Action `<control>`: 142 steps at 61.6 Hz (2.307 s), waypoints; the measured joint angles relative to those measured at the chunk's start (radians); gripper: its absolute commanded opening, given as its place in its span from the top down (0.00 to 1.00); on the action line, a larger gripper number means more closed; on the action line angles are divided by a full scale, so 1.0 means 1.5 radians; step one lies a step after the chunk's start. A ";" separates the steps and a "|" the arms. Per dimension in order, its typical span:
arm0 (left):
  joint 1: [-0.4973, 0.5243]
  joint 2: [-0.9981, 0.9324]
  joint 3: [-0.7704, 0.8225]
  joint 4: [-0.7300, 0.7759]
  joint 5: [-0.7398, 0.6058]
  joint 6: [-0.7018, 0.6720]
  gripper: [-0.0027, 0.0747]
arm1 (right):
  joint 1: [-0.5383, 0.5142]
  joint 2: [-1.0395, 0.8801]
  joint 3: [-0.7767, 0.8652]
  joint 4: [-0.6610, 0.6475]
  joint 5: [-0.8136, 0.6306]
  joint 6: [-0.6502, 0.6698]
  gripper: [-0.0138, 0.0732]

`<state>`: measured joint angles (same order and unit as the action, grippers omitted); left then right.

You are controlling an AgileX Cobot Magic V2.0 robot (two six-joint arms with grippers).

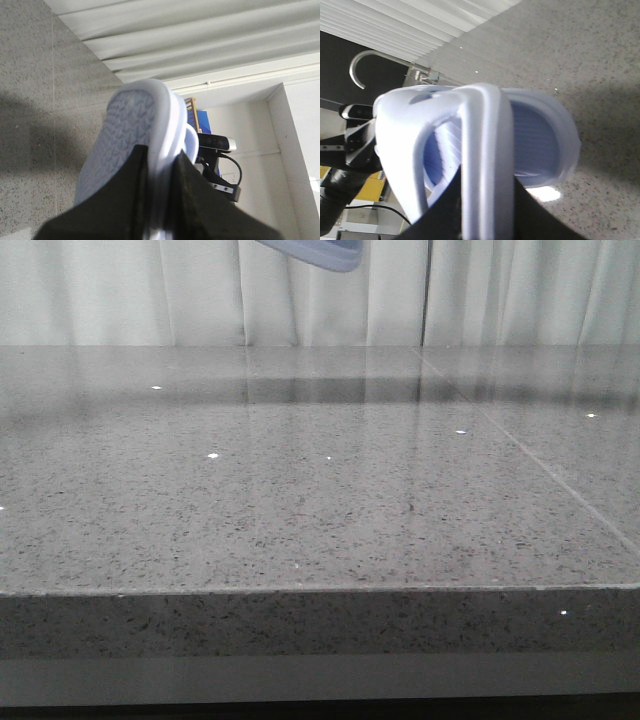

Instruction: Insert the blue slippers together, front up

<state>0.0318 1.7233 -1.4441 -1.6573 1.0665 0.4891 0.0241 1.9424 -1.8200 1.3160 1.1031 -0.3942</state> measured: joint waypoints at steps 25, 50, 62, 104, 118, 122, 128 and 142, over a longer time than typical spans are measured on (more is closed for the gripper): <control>-0.012 0.000 0.000 0.022 0.038 0.000 0.99 | -0.021 0.000 -0.004 -0.032 0.045 0.023 0.51; -0.012 0.000 0.000 0.031 0.046 0.007 0.99 | -0.030 0.000 -0.006 -0.073 0.059 0.037 0.42; -0.012 0.000 0.000 0.033 0.057 0.009 0.99 | -0.043 0.000 -0.006 -0.073 0.072 0.042 0.40; 0.008 0.000 0.000 0.036 0.078 0.011 0.99 | -0.069 -0.002 -0.013 -0.076 0.079 0.046 0.24; 0.011 0.000 0.000 0.065 0.078 0.011 0.99 | -0.076 -0.004 -0.049 -0.137 0.079 0.067 0.24; 0.011 0.000 0.000 0.067 0.078 0.011 0.99 | -0.076 -0.004 -0.059 -0.144 0.080 0.071 0.24; 0.011 0.000 0.000 0.067 0.078 0.011 0.99 | -0.076 -0.005 -0.067 -0.147 0.080 0.076 0.24; 0.012 0.000 0.000 0.080 0.079 0.011 0.99 | -0.086 -0.008 -0.070 -0.149 0.083 0.080 0.24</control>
<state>0.0496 1.7233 -1.4441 -1.5378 1.1854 0.5062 -0.1047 1.9307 -1.9246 1.0919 1.2280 -0.2739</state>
